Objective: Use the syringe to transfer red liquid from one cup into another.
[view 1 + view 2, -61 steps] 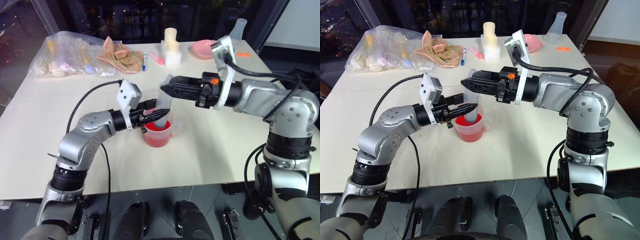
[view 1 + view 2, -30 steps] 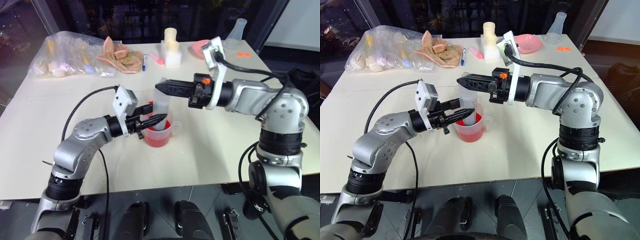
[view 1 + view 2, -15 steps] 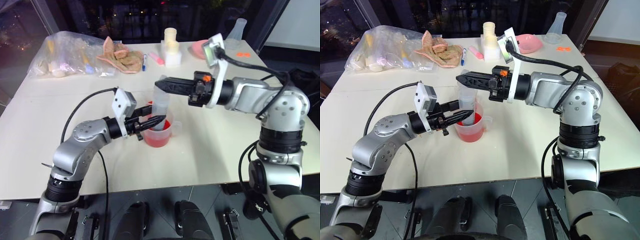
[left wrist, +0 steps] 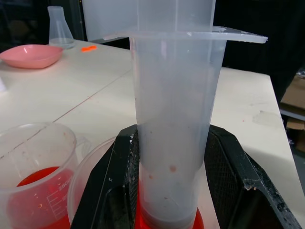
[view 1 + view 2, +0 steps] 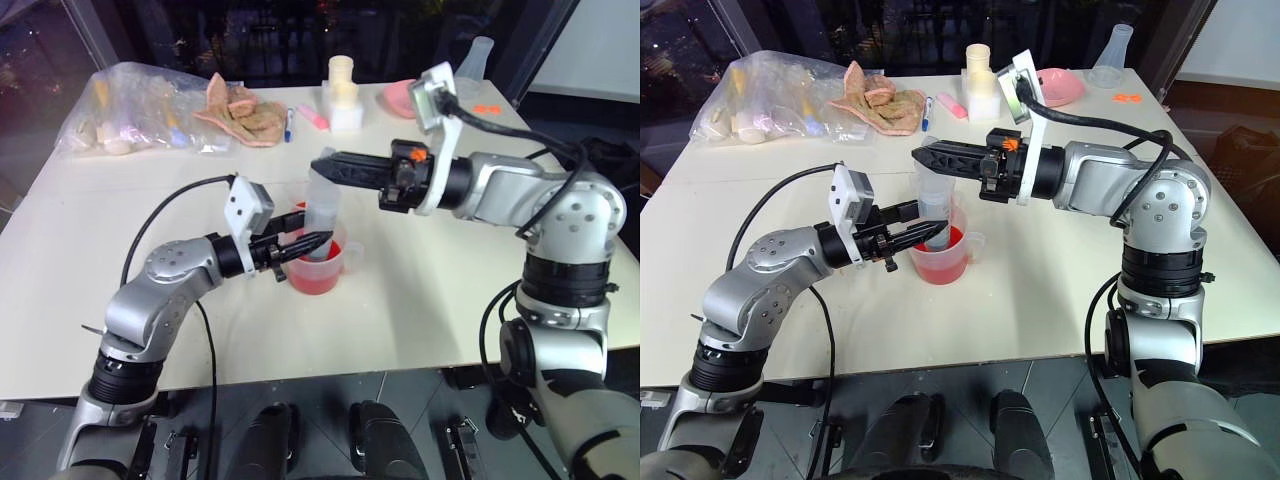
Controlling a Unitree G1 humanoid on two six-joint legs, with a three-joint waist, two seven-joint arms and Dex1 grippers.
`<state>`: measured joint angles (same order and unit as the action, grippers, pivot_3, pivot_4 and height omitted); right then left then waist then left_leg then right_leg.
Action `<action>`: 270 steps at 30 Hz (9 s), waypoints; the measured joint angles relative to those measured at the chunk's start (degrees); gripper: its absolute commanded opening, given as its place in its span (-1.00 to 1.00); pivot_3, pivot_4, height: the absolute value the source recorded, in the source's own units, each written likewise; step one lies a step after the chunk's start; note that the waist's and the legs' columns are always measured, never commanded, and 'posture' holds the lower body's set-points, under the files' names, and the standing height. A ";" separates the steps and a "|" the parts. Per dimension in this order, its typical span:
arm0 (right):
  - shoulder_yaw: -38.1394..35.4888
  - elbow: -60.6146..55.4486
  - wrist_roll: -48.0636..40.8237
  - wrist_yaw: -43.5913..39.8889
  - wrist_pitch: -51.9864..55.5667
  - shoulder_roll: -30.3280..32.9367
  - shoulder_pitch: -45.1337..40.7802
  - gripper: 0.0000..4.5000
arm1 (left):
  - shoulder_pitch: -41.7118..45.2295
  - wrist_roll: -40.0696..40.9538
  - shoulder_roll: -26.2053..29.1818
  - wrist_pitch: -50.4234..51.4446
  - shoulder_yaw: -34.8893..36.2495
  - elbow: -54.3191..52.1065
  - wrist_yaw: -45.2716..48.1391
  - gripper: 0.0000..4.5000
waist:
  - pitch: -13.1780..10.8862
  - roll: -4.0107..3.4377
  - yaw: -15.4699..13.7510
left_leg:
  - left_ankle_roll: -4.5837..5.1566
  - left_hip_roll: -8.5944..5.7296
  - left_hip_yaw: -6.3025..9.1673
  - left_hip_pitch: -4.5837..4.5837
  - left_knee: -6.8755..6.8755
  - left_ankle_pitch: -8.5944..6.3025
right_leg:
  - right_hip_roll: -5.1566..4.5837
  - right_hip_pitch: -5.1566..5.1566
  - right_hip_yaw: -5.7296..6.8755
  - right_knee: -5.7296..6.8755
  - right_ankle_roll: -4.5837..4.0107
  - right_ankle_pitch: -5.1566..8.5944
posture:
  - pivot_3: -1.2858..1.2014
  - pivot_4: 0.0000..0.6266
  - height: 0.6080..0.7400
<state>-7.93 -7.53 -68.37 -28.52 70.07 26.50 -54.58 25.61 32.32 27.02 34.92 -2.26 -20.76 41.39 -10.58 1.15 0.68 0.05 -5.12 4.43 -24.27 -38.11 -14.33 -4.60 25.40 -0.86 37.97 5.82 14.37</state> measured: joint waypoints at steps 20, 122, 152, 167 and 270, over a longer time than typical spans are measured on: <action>-2.37 -2.05 -1.27 -3.44 -0.06 7.56 1.50 0.54 | 1.92 2.81 -1.29 2.17 3.13 0.84 -3.12 -0.37 | 0.00 0.00 -0.18 | 0.03 0.00 0.00 0.00 0.00 -0.02 | -0.01 -0.04 0.01 -0.07 0.00 0.00 | 0.03 -0.52 1.00; 5.29 16.01 28.47 -6.68 -12.27 -9.56 -13.89 -0.41 | 17.25 -13.56 -11.91 -23.05 3.11 33.36 -1.90 -0.37 | 0.00 -0.02 0.18 | 0.03 -0.02 -0.02 -0.07 0.02 -0.02 | 0.01 0.08 0.04 -0.02 0.02 -0.02 | 0.03 -0.52 1.00; 7.58 26.79 32.90 -12.28 -17.50 -11.74 -17.41 -0.98 | 13.71 -7.82 -5.53 -4.21 5.96 18.51 -3.94 -0.37 | 0.00 -0.03 0.19 | -0.18 -0.03 0.00 -0.06 0.03 0.10 | 0.02 0.10 0.04 0.01 0.02 -0.02 | 0.03 -0.52 1.00; 7.33 23.36 33.48 -11.75 -16.84 -11.34 -15.87 -0.98 | 15.27 -8.15 -6.37 -8.45 5.37 21.99 -2.84 -0.37 | 0.00 -0.03 0.25 | -0.20 -0.02 0.00 -0.06 0.04 0.11 | 0.02 0.12 0.04 0.01 0.02 -0.02 | 0.03 -0.52 1.00; 23.20 3.84 47.49 -47.35 -35.83 21.23 2.44 0.57 | 15.64 70.42 28.30 35.62 8.47 13.10 -82.19 0.98 | -0.03 -0.01 0.31 | -0.50 -0.01 -0.03 0.01 0.00 0.27 | 0.03 0.09 -0.07 0.11 -0.01 0.01 | 0.03 -0.52 1.00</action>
<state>15.27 -3.69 -20.88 -75.88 34.24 47.73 -52.14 41.25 102.74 55.32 70.53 6.21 -7.67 -40.79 -10.61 1.14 0.99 -0.46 -5.12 4.40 -24.26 -38.11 -14.06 -4.57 25.49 -0.92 38.08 5.81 14.37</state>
